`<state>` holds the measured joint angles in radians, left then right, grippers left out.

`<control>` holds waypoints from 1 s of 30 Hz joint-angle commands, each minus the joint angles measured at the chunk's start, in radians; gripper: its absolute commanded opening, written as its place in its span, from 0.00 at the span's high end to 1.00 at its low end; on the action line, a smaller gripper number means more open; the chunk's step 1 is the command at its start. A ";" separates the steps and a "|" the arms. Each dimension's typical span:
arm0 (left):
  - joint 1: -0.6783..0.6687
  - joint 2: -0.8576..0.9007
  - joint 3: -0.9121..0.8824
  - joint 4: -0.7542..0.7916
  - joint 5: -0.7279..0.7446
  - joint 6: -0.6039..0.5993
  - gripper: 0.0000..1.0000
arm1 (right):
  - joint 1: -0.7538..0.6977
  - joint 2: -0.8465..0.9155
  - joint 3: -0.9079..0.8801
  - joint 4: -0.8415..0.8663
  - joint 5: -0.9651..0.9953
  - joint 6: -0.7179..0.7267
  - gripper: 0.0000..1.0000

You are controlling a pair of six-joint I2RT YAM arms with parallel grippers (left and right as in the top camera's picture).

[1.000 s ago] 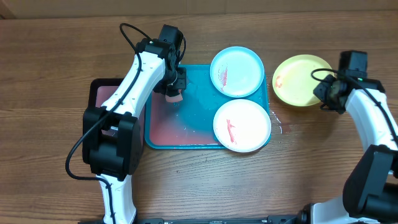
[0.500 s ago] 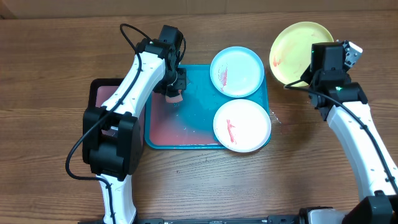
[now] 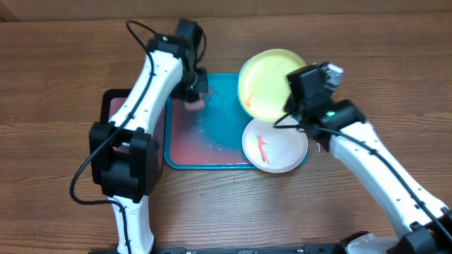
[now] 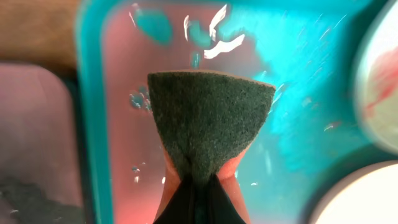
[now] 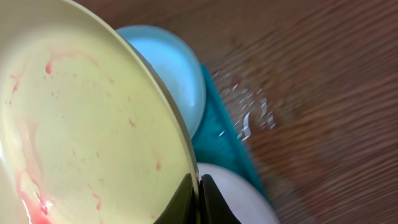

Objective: Clean dirty plates on tray and stack at the side

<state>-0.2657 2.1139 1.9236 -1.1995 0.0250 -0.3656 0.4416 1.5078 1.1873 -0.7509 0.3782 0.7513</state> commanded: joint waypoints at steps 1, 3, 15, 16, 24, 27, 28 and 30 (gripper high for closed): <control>0.011 -0.007 0.165 -0.054 -0.057 -0.047 0.96 | 0.049 0.055 0.005 0.018 -0.014 0.151 0.96; 0.011 -0.007 0.255 -0.109 -0.125 -0.091 0.96 | 0.091 0.098 0.005 0.043 -0.021 0.195 0.96; 0.011 -0.007 0.326 -0.165 -0.152 -0.196 0.96 | 0.236 0.333 0.005 0.273 -0.091 0.244 0.96; 0.011 -0.007 0.325 -0.165 -0.159 -0.196 0.96 | 0.236 0.344 0.005 0.276 -0.113 0.243 0.96; 0.011 -0.007 0.325 -0.165 -0.167 -0.196 0.96 | 0.236 0.352 0.006 0.323 -0.292 0.035 0.78; 0.010 -0.007 0.325 -0.166 -0.167 -0.195 0.96 | 0.231 0.352 0.039 0.291 -0.332 -0.058 0.72; 0.009 -0.007 0.325 -0.166 -0.166 -0.195 0.96 | 0.224 0.352 0.058 0.268 -0.332 -0.090 0.70; 0.009 -0.007 0.325 -0.169 -0.166 -0.195 0.96 | 0.208 0.352 0.092 0.231 -0.333 -0.140 0.68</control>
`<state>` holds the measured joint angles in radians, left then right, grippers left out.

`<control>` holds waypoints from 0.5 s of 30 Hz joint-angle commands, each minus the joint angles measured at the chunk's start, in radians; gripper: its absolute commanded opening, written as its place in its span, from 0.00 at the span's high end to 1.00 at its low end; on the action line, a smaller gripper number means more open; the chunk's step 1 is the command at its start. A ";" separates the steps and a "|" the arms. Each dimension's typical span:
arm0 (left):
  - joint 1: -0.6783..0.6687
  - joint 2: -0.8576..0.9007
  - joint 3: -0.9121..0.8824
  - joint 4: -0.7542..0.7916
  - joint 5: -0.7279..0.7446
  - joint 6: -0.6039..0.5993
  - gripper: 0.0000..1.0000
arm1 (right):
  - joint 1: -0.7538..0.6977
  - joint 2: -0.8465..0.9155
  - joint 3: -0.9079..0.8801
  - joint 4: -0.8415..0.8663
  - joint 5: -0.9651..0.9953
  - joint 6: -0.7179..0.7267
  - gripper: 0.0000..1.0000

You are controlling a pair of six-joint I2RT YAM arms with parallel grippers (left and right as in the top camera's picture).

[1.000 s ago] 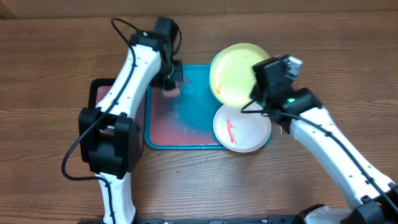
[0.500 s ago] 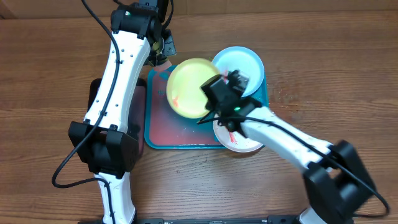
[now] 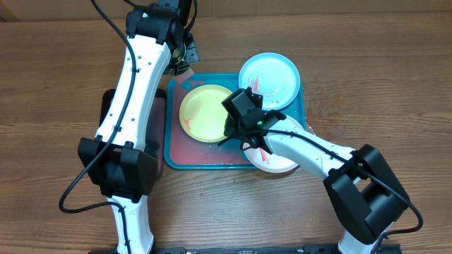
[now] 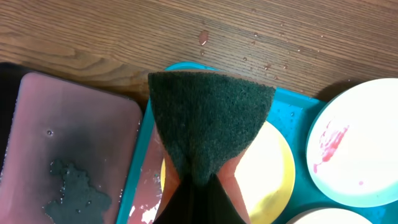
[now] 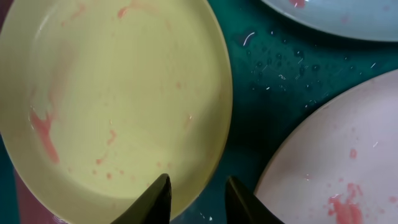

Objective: Clean dirty plates on tray and stack at the side

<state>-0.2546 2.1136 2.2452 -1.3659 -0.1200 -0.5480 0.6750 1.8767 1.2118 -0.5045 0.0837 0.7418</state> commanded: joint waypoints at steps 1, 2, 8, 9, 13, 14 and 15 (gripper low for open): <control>-0.002 -0.006 0.003 -0.005 -0.021 -0.013 0.96 | -0.036 -0.016 0.078 -0.021 -0.045 -0.158 0.68; -0.002 -0.006 0.002 -0.009 -0.021 -0.012 0.96 | -0.048 -0.016 0.084 -0.021 -0.055 -0.188 0.67; -0.003 -0.006 -0.008 -0.021 -0.021 -0.005 0.96 | -0.109 0.027 0.087 0.030 -0.117 -0.330 0.66; -0.003 -0.006 -0.013 -0.021 -0.021 -0.005 0.96 | -0.114 0.041 0.087 0.035 -0.120 -0.335 0.66; -0.003 -0.006 -0.049 -0.014 -0.021 -0.005 0.96 | -0.116 0.098 0.087 0.068 -0.131 -0.355 0.68; -0.003 -0.006 -0.061 -0.011 -0.021 -0.005 0.96 | -0.116 0.108 0.087 0.077 -0.131 -0.356 0.68; -0.003 -0.006 -0.073 -0.008 -0.021 -0.003 0.96 | -0.114 0.115 0.087 0.084 -0.131 -0.354 0.70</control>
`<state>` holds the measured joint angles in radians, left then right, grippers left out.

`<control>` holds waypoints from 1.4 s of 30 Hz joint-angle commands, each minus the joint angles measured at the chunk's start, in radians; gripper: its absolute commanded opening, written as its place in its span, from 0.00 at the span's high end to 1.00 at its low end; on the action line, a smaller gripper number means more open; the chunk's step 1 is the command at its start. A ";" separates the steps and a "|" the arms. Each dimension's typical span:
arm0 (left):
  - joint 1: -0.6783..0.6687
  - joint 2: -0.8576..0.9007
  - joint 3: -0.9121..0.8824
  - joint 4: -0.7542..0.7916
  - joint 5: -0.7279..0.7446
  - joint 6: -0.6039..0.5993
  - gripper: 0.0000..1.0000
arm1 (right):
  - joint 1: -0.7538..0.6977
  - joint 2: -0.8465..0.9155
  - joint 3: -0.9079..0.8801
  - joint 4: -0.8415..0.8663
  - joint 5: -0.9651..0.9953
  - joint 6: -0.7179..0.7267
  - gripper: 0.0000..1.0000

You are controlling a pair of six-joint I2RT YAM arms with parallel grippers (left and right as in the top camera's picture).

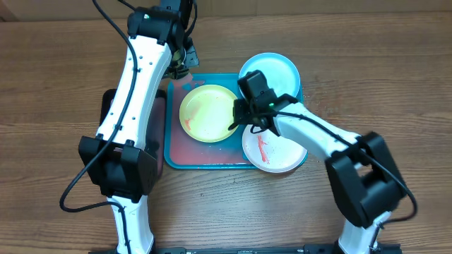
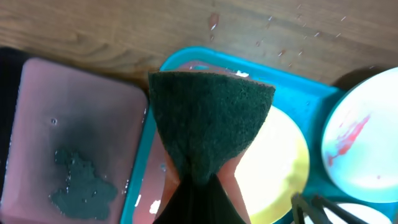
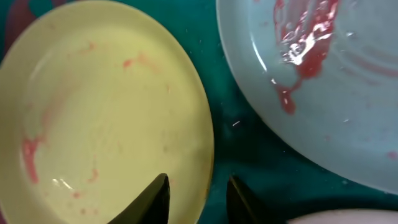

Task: Clean dirty plates on tray and stack at the side
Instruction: 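Scrub the yellow plate again with the sponge in the left gripper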

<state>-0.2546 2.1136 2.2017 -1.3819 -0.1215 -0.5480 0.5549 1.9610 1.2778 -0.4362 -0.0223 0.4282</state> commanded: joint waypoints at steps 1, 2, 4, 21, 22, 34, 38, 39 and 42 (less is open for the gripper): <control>-0.003 -0.006 -0.044 0.016 -0.019 0.003 0.96 | 0.006 0.036 0.021 0.023 -0.024 -0.040 0.72; -0.003 -0.006 -0.059 0.026 -0.019 0.014 0.96 | 0.006 0.041 0.021 0.029 -0.024 -0.039 0.72; -0.004 -0.006 -0.086 0.045 -0.016 0.030 0.96 | 0.006 0.049 0.021 0.037 -0.021 -0.031 0.74; -0.042 -0.006 -0.437 0.285 0.036 0.160 0.96 | 0.004 0.061 0.019 0.035 -0.006 0.153 0.96; -0.042 -0.006 -0.471 0.319 0.037 0.166 0.96 | 0.003 0.061 0.019 0.032 -0.006 0.153 0.96; -0.042 -0.006 -0.702 0.467 0.138 0.504 0.96 | 0.003 0.061 0.019 0.027 -0.006 0.152 0.96; -0.042 -0.006 -0.701 0.388 0.362 0.816 0.96 | 0.003 0.061 0.019 0.027 -0.006 0.152 0.96; -0.042 -0.006 -0.701 0.365 0.415 0.885 0.96 | 0.003 0.061 0.019 0.027 -0.006 0.152 0.96; -0.042 -0.006 -0.701 0.311 0.521 1.050 0.96 | 0.003 0.061 0.019 0.027 -0.006 0.152 0.96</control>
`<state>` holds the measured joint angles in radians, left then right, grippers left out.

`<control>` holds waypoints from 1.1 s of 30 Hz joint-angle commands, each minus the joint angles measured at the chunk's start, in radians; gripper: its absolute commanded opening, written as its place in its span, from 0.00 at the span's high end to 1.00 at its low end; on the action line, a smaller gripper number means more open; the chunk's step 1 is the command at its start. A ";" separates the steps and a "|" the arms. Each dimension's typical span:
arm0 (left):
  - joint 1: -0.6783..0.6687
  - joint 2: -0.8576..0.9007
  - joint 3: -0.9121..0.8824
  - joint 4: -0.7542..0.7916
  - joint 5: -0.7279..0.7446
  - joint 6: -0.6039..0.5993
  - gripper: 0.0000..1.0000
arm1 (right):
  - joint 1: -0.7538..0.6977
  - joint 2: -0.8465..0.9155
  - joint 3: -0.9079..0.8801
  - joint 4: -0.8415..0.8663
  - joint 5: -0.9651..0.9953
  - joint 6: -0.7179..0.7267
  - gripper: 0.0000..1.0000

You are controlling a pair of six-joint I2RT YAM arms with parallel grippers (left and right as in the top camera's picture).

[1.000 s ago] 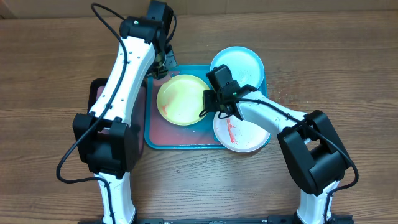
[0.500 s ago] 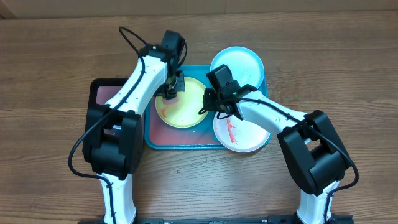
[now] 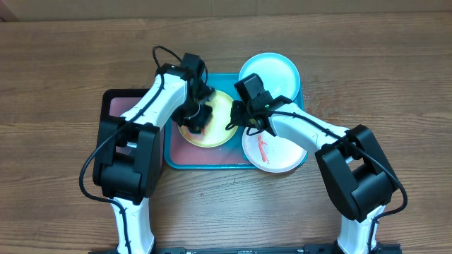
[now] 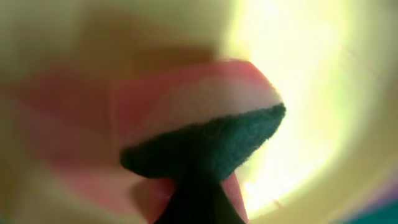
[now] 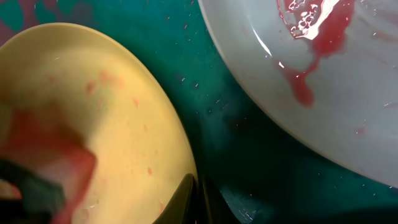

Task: Clean dirty plates on tray and stack at the side
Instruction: 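Scrub the yellow plate again with the sponge in the left gripper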

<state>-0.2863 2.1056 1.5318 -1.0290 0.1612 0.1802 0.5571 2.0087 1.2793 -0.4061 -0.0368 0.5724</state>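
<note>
A yellow plate [image 3: 220, 121] with red smears lies flat in the teal tray [image 3: 212, 161]. My left gripper [image 3: 195, 117] is shut on a green-and-pink sponge [image 4: 205, 146], which is pressed onto the plate's left half. My right gripper [image 5: 198, 186] is shut on the yellow plate's right rim [image 5: 177, 143]. The sponge [image 5: 37, 180] also shows at that view's lower left. A light blue plate [image 3: 272, 70] with a red smear [image 5: 305, 87] sits at the tray's back right. A white plate [image 3: 277, 149] with a red streak is at the front right.
A dark tray with a wet pink mat [image 3: 116, 111] lies left of the teal tray. Bare wooden table [image 3: 367, 85] surrounds both trays. Both arms cross over the teal tray.
My left gripper came down from above the tray's far left corner, and the sponge is now pressed on the yellow plate. My right gripper, open at the plate's rim, has shut on it.
At first my right gripper held the yellow plate tilted up at the tray's right, with the sponge over the tray. Then the plate lay flat mid-tray, right gripper open, sponge raised at the back. Now the rim is gripped and the sponge rests on the plate.
</note>
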 commanded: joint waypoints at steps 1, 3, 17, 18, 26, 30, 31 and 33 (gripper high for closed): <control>-0.011 0.002 -0.031 -0.050 0.249 0.358 0.96 | 0.000 0.014 0.018 -0.003 0.009 0.008 0.96; -0.011 0.002 -0.031 -0.049 0.243 0.389 0.96 | 0.000 0.014 0.018 -0.003 0.009 0.008 0.96; -0.002 0.002 -0.031 0.287 -0.503 -0.533 0.96 | 0.000 0.014 0.018 -0.007 0.009 0.007 0.96; -0.002 0.002 -0.031 0.282 -0.506 -0.549 0.96 | 0.000 0.014 0.018 -0.007 0.009 0.004 0.96; -0.002 0.002 0.020 0.110 -0.209 -0.483 0.96 | 0.000 0.014 0.018 -0.015 0.008 0.004 0.96; 0.006 0.002 0.173 0.002 0.061 -0.297 0.96 | 0.000 0.014 0.018 -0.030 -0.031 0.004 0.96; 0.008 0.002 0.215 -0.020 0.061 -0.300 0.96 | 0.000 0.014 0.018 -0.035 -0.044 0.004 0.96; 0.016 0.002 0.312 -0.063 0.056 -0.301 0.96 | 0.001 0.014 0.018 -0.045 -0.072 0.005 0.96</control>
<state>-0.2802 2.1098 1.6863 -1.0637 0.0776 -0.1989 0.5583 2.0087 1.2865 -0.4339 -0.0586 0.5800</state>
